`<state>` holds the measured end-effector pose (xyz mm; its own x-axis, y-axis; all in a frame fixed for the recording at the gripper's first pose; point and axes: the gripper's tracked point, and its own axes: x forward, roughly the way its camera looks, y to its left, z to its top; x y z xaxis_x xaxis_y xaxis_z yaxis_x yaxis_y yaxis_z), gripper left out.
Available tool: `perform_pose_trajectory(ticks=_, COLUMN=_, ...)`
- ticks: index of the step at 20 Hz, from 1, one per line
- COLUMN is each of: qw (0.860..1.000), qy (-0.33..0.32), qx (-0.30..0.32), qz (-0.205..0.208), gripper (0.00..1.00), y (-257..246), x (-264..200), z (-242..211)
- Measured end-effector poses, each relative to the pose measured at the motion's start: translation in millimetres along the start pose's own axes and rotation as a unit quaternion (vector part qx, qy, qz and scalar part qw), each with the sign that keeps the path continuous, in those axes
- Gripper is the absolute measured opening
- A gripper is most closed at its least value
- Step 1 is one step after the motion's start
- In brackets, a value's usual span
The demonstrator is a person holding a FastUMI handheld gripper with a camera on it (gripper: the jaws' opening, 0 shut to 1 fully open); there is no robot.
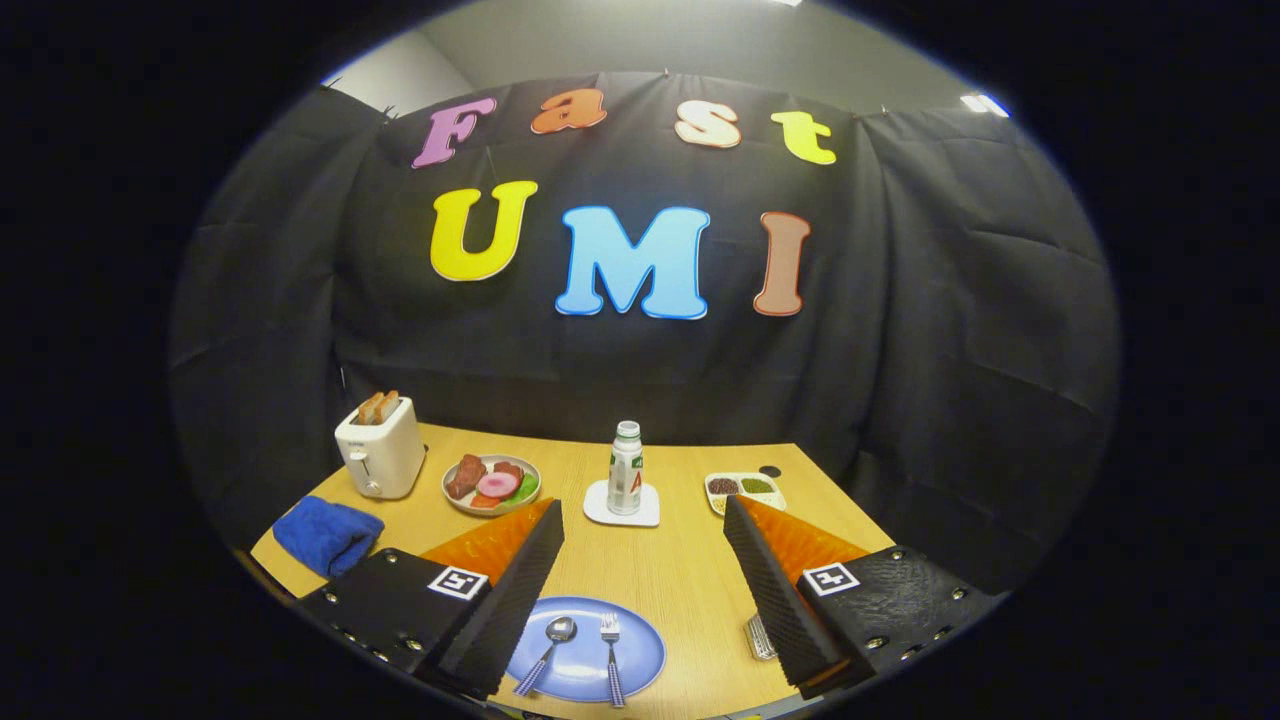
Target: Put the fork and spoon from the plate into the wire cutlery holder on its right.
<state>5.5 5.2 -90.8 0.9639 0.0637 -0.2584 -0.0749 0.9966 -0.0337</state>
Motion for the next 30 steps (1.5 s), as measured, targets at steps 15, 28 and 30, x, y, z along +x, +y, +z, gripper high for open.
perform_pose_trajectory(ticks=15, qw=0.985, qy=0.156, qx=-0.060, qz=0.041, gripper=0.93, y=20.3, x=11.3, z=-112.2)
perform_pose_trajectory(ticks=28, qw=0.950, qy=0.300, qx=-0.071, qz=0.046, gripper=0.94, y=18.9, x=15.7, z=-202.4)
perform_pose_trajectory(ticks=30, qw=0.944, qy=0.317, qx=-0.071, qz=0.050, gripper=0.94, y=19.8, x=15.9, z=-213.2)
